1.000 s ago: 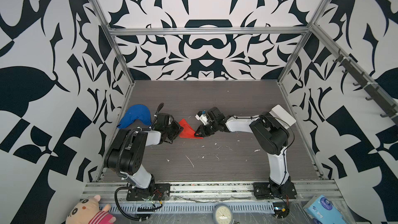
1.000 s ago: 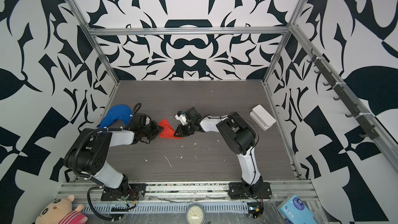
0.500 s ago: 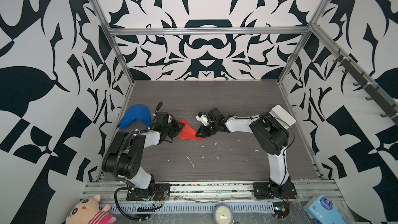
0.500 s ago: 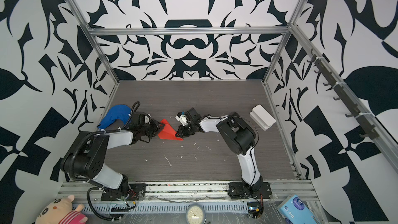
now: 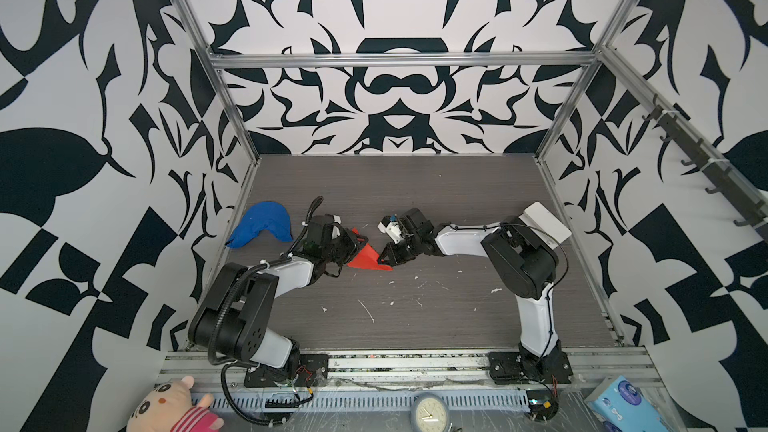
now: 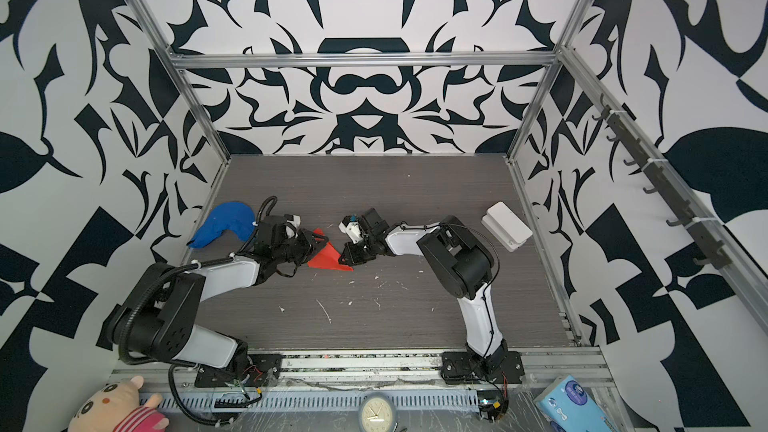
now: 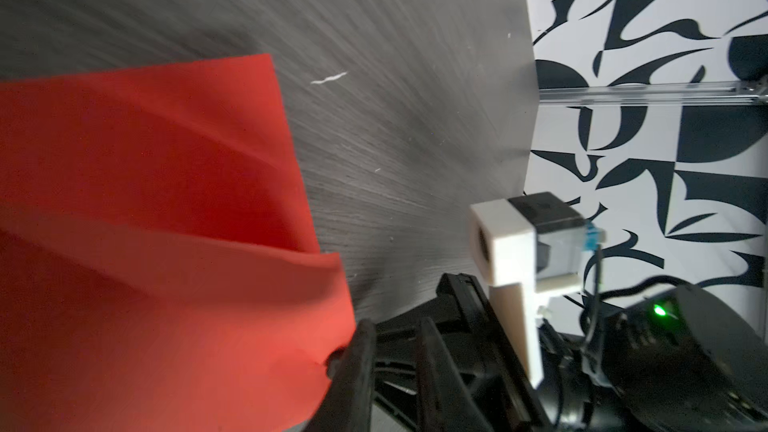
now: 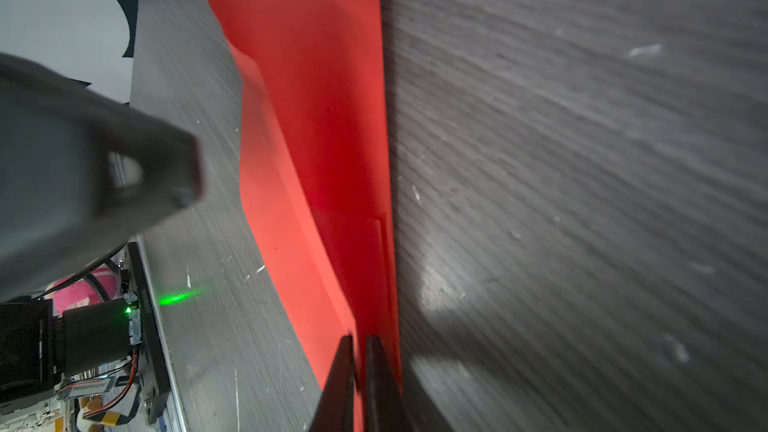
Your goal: Fold a paper plane with a square sheet of paper (pick it up from the middle)
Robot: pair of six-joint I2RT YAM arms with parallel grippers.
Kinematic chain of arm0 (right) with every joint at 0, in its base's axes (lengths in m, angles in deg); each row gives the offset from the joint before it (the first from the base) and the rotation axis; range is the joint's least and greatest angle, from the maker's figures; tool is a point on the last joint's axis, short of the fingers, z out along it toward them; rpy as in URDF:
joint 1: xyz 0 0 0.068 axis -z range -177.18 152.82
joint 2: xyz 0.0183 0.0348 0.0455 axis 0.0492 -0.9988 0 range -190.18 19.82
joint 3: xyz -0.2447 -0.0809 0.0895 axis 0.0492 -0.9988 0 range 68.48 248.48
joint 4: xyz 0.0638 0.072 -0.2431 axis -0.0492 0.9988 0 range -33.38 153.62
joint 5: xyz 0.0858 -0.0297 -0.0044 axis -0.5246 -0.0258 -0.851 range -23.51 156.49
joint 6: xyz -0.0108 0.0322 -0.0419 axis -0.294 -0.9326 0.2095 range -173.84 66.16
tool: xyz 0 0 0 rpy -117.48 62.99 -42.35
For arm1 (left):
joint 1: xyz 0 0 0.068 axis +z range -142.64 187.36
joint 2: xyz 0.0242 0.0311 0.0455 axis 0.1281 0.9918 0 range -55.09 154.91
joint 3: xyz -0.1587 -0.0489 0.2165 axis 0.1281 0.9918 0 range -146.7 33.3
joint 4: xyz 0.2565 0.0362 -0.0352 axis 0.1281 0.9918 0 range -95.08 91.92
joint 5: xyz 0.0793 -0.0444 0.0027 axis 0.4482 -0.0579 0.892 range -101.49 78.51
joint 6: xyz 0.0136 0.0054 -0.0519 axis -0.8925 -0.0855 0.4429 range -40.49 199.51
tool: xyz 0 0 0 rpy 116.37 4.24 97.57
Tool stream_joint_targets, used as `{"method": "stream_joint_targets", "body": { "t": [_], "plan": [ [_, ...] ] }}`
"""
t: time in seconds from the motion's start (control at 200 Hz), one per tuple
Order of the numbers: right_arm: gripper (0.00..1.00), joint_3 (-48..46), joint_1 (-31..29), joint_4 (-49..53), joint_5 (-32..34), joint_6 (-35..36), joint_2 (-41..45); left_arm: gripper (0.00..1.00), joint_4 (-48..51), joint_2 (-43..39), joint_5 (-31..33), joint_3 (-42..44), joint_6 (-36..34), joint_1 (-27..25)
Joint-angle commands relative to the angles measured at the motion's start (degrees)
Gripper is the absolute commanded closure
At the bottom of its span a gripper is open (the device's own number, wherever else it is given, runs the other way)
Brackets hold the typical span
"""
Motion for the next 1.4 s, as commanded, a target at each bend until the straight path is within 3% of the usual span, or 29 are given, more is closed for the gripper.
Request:
{"method": "stream_joint_targets", "body": {
  "t": [0.0, 0.735, 1.14, 1.395],
  "plan": [
    [0.91, -1.17, -0.25, 3.11, 5.3, 1.04, -0.3, 0.81, -0.68, 2.52, 0.53, -0.28, 0.4, -0.13],
    [0.85, 1.22, 0.17, 5.01, -0.5, -0.18, -0.02, 0.89, 3.25, 7.57, 2.92, -1.52, -1.52, -0.07],
    [0.79, 4.63, 1.42, 9.64, -7.33, -2.19, 2.25, 0.9, 4.88, 7.72, 3.54, -1.64, -2.41, -0.08],
    [0.78, 7.27, 1.08, 14.58, -2.35, -0.61, 3.47, 0.9, 4.79, 8.33, 3.0, -2.22, -2.72, -0.02]
  ]
}}
